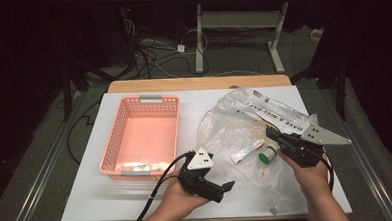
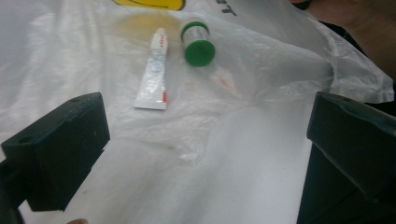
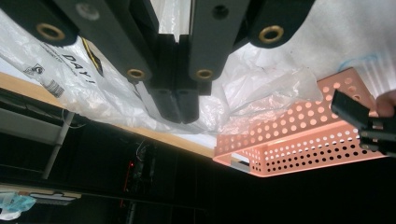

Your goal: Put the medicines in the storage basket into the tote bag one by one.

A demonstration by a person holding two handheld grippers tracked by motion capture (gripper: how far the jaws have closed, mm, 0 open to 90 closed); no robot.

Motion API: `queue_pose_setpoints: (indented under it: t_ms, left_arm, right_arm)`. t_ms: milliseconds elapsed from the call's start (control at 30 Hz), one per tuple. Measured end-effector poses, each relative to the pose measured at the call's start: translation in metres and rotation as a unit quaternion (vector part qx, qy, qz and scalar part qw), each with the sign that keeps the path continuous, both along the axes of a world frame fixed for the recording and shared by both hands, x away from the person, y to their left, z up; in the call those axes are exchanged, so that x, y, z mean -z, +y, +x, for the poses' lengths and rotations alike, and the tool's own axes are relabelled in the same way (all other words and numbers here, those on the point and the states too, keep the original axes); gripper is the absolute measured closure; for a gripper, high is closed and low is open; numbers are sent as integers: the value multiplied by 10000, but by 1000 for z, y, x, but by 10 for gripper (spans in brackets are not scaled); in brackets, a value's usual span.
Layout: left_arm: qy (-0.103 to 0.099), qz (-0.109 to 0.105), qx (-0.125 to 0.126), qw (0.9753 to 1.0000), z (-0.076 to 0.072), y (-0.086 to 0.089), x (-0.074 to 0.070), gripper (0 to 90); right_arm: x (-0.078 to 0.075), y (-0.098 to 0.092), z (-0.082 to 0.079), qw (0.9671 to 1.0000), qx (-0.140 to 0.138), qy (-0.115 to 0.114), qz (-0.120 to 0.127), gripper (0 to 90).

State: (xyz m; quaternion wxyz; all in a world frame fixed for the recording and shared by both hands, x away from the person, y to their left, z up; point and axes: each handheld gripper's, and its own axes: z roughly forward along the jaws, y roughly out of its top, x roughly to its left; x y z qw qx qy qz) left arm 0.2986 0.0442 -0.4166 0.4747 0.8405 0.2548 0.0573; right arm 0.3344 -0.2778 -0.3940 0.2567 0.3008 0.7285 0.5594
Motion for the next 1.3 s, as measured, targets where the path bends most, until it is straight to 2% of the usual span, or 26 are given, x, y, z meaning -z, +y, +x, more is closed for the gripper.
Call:
queue_pose_setpoints:
  t_ms: [100,267,433,600,767,900,1100,1300]
  left_arm:
    - [57,-28,-120,9999,2,10,-1,0]
    - [-38,76,-389,9992,5,28,-5,0]
    - [-102,180,-692,9974,9,48,-7,0]
    - [-84,75,-1023,9947,15,74,-12,0]
    - [-85,174,-1322,9910,19,95,-11,0]
    - [-26,166,-1553,9877,23,113,-10,5]
    - [-42,260,-1919,9811,24,140,-8,31]
    - [43,248,-2196,9753,25,161,-4,57]
  right_arm:
    - [0,0,0,10000,4,0,9,900]
    - [0,-1,0,10000,10,-6,11,900]
    - [0,-1,-1,10000,-2,-14,16,900]
    - [0,-2,-1,10000,9,-11,21,900]
    - [0,-2,-1,10000,7,-25,14,900]
    - [0,-2,-1,10000,9,-14,15,900]
    - [0,-3,-1,10000,7,-15,16,900]
    - [0,-4,0,10000,15,-22,-4,900]
